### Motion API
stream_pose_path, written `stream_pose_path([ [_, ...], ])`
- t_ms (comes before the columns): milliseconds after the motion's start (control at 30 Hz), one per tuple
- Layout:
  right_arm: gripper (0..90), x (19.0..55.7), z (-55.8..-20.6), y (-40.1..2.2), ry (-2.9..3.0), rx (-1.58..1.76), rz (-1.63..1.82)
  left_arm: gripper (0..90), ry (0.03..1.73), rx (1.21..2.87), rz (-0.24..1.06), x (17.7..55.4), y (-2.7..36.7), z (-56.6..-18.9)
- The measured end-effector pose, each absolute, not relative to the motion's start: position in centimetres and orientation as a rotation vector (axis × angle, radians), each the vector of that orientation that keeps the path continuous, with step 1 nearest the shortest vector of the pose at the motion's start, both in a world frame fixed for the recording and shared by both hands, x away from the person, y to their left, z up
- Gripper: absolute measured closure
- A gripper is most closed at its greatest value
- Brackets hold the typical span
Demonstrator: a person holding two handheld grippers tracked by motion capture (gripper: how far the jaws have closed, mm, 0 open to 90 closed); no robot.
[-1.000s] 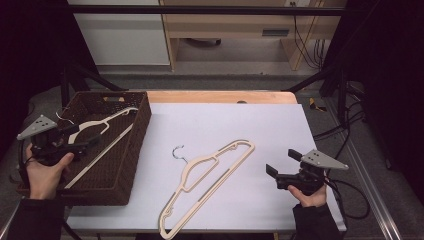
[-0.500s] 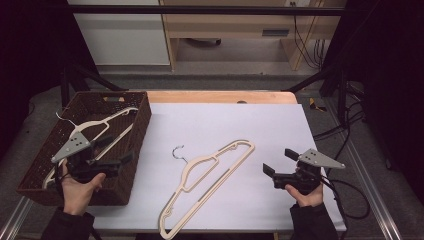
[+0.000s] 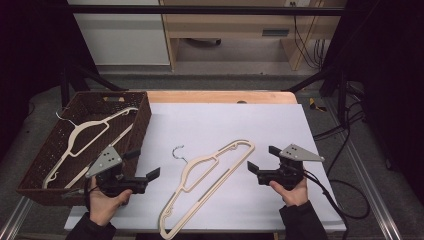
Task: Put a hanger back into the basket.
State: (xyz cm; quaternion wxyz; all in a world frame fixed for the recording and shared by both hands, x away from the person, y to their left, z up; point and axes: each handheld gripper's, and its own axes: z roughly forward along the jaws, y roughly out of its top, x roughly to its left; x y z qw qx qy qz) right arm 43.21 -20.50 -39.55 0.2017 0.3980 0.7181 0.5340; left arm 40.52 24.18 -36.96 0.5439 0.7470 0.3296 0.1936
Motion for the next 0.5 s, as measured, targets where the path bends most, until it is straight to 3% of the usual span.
stream_pose_path([
  [500, 14.3, 45.8, -38.9, -13.7, 2.097, 1.054, 1.468, 9.2, 0.797, 1.868, 0.375, 39.3, 22.9, -41.1],
])
